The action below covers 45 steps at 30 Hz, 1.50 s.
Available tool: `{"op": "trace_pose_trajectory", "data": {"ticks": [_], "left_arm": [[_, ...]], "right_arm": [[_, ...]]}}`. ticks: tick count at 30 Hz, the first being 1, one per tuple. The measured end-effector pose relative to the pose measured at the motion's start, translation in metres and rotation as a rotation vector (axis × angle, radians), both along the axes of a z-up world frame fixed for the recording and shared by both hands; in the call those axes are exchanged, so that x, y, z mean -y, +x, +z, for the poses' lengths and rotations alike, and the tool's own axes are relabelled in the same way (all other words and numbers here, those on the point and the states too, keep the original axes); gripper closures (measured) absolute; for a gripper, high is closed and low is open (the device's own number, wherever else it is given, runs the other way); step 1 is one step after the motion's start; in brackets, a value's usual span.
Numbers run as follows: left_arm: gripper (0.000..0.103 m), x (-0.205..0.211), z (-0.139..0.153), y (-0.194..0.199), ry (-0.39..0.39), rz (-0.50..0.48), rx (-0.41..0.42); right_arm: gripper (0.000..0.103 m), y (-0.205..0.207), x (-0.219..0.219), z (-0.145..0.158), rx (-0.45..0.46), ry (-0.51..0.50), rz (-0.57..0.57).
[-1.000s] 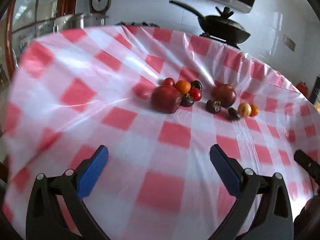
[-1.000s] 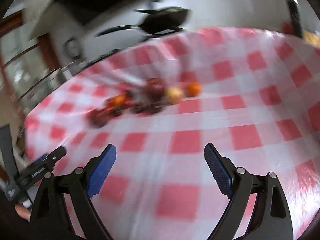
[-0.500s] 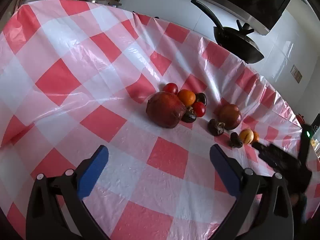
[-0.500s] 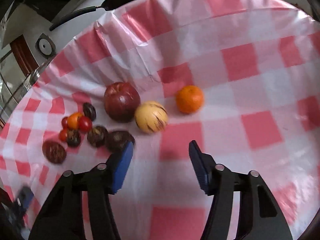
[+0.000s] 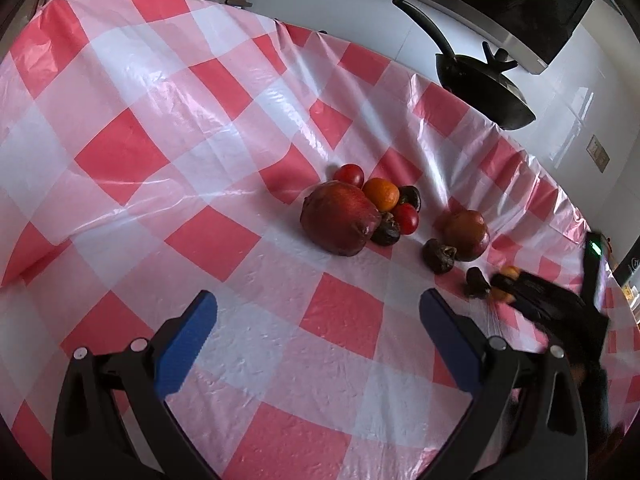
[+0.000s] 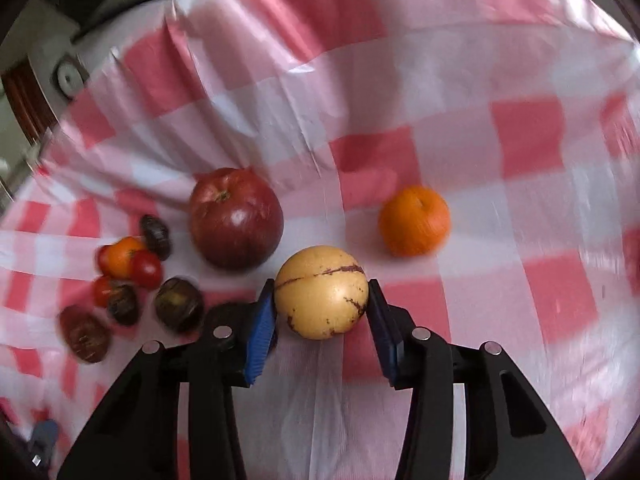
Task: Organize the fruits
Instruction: 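Grasp the large red apple with the left tool while the right tool grasps another pepino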
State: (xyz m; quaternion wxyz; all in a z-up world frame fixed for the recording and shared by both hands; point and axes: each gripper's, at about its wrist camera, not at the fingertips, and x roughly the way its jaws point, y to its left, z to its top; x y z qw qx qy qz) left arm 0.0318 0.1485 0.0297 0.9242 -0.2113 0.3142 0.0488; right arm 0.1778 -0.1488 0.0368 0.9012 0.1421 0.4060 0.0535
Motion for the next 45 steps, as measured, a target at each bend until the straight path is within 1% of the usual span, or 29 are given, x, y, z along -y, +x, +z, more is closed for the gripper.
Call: {"op": "trace_pose_trajectory", "data": {"ticks": [3,5,7,8,10,13,15,17,20,21,23,24,25,26,27,28,30,32,33,35,37,40,43,45], "left_arm": [[0.002,0.001,0.000,0.000,0.002,-0.002,-0.004],[0.002,0.001,-0.001,0.002,0.003,-0.004,-0.013],[0.002,0.003,-0.002,0.003,0.005,-0.009,-0.028],[0.002,0.003,-0.002,0.002,0.006,-0.007,-0.031],[0.002,0.005,-0.002,0.004,0.011,0.005,-0.043],[0.002,0.008,-0.006,0.023,0.022,-0.009,-0.102],[0.002,0.012,-0.005,0.040,0.048,-0.010,-0.120],[0.002,0.021,-0.005,0.066,0.127,-0.035,-0.162],[0.002,0.033,-0.005,0.099,0.263,-0.067,-0.191],[0.002,0.036,-0.005,0.107,0.304,-0.086,-0.201],[0.002,0.044,-0.008,0.123,0.422,-0.139,-0.221],[0.002,0.047,-0.009,0.127,0.461,-0.160,-0.227],[0.012,0.050,-0.011,0.129,0.502,-0.201,-0.226],[0.030,0.052,-0.012,0.130,0.515,-0.232,-0.224],[0.037,0.052,-0.013,0.130,0.542,-0.227,-0.231],[0.037,0.050,-0.013,0.128,0.531,-0.237,-0.223],[0.038,0.044,-0.009,0.121,0.466,-0.255,-0.194],[0.038,0.042,-0.001,0.100,0.427,-0.208,-0.138],[0.038,0.042,0.001,0.091,0.408,-0.200,-0.124],[0.038,0.043,0.003,0.062,0.333,-0.176,-0.094],[0.038,0.043,0.003,0.032,0.260,-0.144,-0.082],[0.038,0.041,0.001,-0.005,0.185,-0.104,-0.072],[0.038,0.033,0.000,-0.021,0.136,-0.077,-0.051],[0.038,0.027,0.000,-0.023,0.103,-0.056,-0.045]], "right_arm": [[0.058,-0.035,0.013,0.000,0.027,0.072,0.000],[0.058,-0.047,0.016,0.000,0.043,0.091,-0.009],[0.058,-0.057,0.019,0.002,0.080,0.110,-0.022],[0.058,-0.058,0.022,0.001,0.088,0.121,-0.025],[0.058,-0.055,0.025,-0.003,0.077,0.143,-0.032],[0.058,-0.054,0.027,-0.003,0.086,0.165,-0.030],[0.058,-0.055,0.028,-0.001,0.097,0.177,-0.023],[0.058,-0.057,0.030,-0.001,0.102,0.186,-0.026],[0.058,-0.059,0.032,-0.002,0.108,0.196,-0.025],[0.058,-0.059,0.032,-0.002,0.109,0.198,-0.022],[0.058,-0.058,0.031,-0.002,0.108,0.197,-0.015],[0.058,-0.058,0.031,-0.002,0.106,0.196,-0.012],[0.058,-0.058,0.030,-0.002,0.104,0.195,-0.008],[0.058,-0.057,0.030,-0.002,0.103,0.194,-0.007],[0.058,-0.057,0.030,-0.003,0.102,0.193,-0.005],[0.058,-0.057,0.029,-0.003,0.102,0.192,-0.003],[0.058,-0.056,0.029,-0.003,0.101,0.193,-0.003],[0.058,-0.056,0.029,-0.003,0.103,0.195,-0.002],[0.058,-0.056,0.029,-0.003,0.103,0.195,-0.001],[0.058,-0.055,0.029,-0.003,0.099,0.194,0.000],[0.058,-0.054,0.028,-0.003,0.097,0.191,0.003],[0.058,-0.054,0.028,-0.003,0.094,0.190,0.005],[0.058,-0.054,0.028,-0.003,0.096,0.192,0.003],[0.058,-0.055,0.028,-0.003,0.098,0.196,0.001]]}}
